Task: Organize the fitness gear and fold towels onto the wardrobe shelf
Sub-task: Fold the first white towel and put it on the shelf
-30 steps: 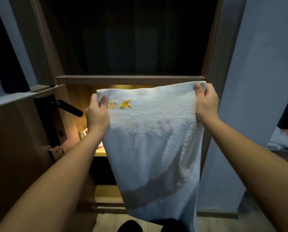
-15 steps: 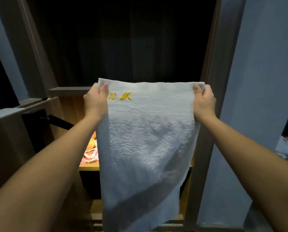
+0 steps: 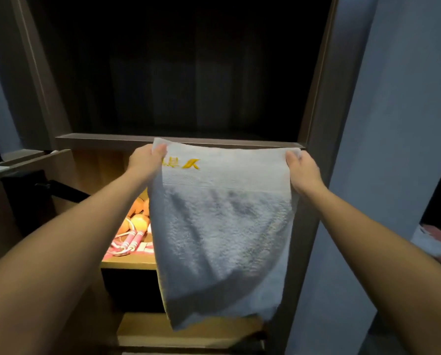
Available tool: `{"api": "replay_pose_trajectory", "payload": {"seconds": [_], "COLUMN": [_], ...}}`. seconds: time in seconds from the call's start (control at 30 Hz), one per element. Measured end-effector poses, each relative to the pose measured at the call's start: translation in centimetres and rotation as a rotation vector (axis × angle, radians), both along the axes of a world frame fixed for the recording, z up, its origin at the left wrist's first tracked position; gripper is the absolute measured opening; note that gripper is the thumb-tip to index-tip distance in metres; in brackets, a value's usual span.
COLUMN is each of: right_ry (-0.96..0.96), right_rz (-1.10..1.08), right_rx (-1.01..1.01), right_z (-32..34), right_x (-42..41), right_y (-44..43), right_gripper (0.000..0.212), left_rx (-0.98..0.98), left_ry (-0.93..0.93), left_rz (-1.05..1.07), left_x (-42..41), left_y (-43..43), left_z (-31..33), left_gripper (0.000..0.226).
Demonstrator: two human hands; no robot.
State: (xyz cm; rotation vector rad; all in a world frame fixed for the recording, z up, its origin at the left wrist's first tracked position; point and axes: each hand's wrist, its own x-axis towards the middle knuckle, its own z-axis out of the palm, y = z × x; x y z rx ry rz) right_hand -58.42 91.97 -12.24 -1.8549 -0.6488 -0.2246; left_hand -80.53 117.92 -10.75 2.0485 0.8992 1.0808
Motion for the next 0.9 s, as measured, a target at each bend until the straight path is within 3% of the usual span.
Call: {"api": "replay_pose_trajectory", "payload": {"seconds": [0.23, 0.4, 0.6, 0.7, 0.8, 0.9], "right_ry": [0.005, 0.098, 0.148, 0.159, 0.309, 0.194], "right_rz": [0.132, 0.231, 0.197, 0.116, 0.063, 0.024], "right_rx": [0.082, 0.102, 0.183, 0.061, -0.176, -0.279], "right_z": [-1.9, -4.9, -8.8, -8.7, -6.8, -2.5], "right_x": [-1.7, -5.0, -10.3, -11.0, -11.3, -10.8], "right_y": [-3.2, -6.3, -9.2, -8.6, -7.8, -6.8], "right_gripper": [0.038, 0.015, 0.014, 0.024, 0.036, 0.036], "left_rx": [-0.141, -0.236, -0.191, -0.165, -0.268, -0.27], "left_ry": [-0.112, -0.194, -0.3, -0.162, 0.053, 0.005], "left_rz": [-0.235, -0.269, -0.247, -0.097, -0.035, -0.08], "left_x": [-4.2, -8.2, -13.3, -13.2, -12.4, -11.3], "left_y": [-2.8, -5.5, -8.9, -8.5, -7.5, -6.9], "left_z": [-2.6, -5.8, -9.7, -9.5, -7.8, -4.1], "left_gripper": [0.035, 0.027, 0.029, 0.043, 0.037, 0.035]}}
